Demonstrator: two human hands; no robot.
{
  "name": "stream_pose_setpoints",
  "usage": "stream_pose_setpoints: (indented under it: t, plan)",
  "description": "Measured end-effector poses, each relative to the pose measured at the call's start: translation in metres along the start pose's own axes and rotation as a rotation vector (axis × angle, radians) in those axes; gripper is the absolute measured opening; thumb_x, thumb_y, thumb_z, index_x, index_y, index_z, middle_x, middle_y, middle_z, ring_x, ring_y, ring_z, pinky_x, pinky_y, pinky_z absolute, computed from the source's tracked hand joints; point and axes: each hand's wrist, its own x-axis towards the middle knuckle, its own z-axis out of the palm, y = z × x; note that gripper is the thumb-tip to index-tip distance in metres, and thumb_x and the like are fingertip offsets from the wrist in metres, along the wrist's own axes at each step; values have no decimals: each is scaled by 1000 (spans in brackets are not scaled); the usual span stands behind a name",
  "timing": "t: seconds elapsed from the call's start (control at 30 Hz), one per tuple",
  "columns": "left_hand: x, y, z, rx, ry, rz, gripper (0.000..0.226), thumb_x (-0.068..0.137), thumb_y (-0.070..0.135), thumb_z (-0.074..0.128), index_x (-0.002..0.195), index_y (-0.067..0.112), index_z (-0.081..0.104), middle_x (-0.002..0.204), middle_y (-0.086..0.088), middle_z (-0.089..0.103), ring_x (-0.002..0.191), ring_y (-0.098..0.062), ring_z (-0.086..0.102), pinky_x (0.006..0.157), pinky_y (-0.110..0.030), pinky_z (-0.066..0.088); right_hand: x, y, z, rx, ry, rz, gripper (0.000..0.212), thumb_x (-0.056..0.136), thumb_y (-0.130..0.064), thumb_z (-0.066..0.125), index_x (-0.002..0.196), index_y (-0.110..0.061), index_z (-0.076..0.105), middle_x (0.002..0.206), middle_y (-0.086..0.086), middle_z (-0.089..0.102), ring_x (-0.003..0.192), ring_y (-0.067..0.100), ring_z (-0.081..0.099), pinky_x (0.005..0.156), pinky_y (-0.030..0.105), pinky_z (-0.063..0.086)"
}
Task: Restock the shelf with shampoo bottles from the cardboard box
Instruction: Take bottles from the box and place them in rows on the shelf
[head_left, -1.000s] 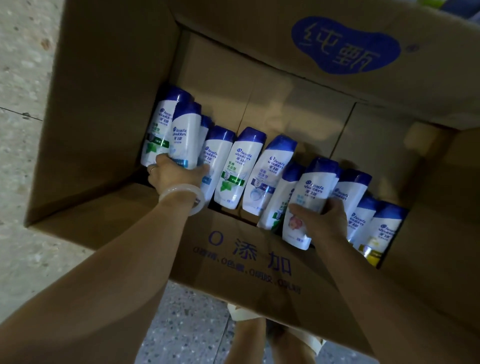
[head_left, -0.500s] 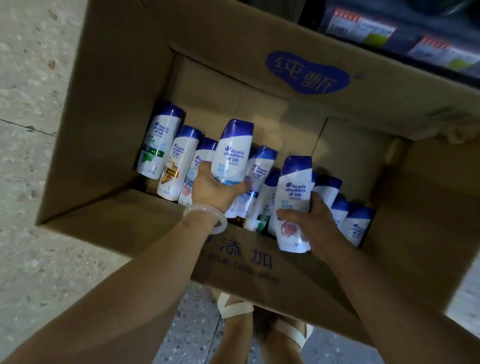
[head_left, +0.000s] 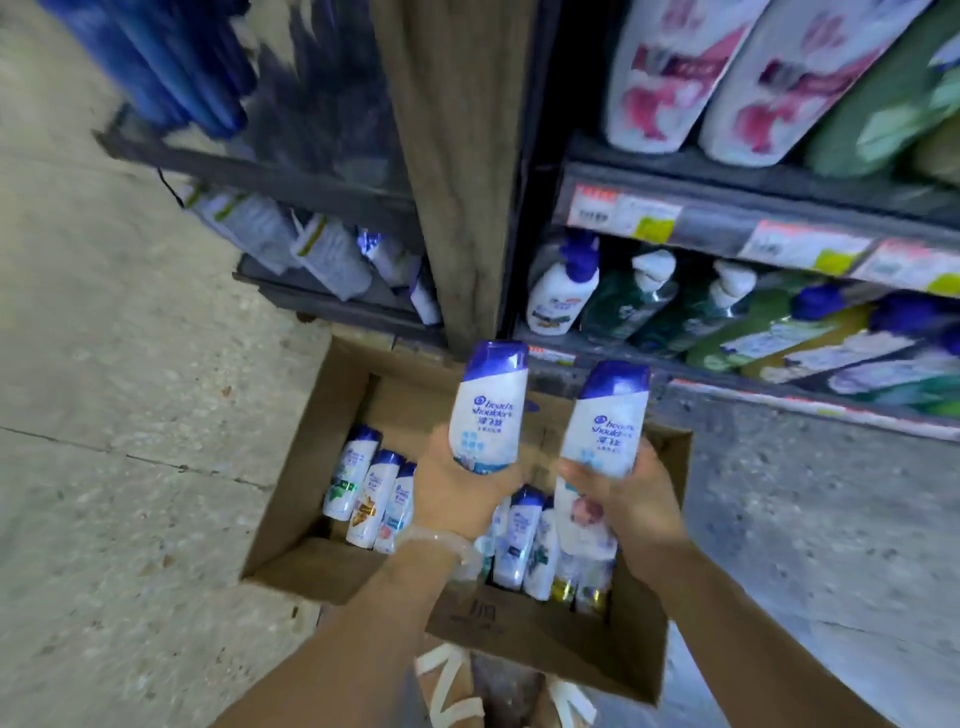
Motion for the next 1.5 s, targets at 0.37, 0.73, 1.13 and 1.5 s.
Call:
stream_pose_setpoints:
  t: [0.37,0.73,1.13,1.5]
  plan:
    - [-123,260,-54,-88,-59,352,50,57,11,85,82,29,47,83,10,62,73,6,56,58,-15,44,-183,-245,-13,85,103,-399,44,63,0,81,95,-14,55,76,5,70,54,23,61,48,32,51]
    - [-259,458,-67,-106,-56,713,42,57,10,85,77,21,50,78,0,60,70,-15,58,61,-25,43,-344,-402,-69,137,160,-721,48,61,1,81,95,-18,54,79,3,69,48,4,64,41,23,50]
    - [-362,508,5,-169,-77,810,50,47,16,88,82,27,53,84,3,67,76,-11,64,65,-26,48,-421,-444,-181,139,120,-817,49,61,-5,83,99,-13,53,82,8,71,55,17,65,49,29,53]
    - [-448,515,119,-276,-20,743,49,52,13,86,85,21,51,79,9,61,68,-1,57,50,-13,38,-441,-442,-324,90,76,-846,49,58,4,81,98,-9,56,76,9,72,55,14,67,49,25,53]
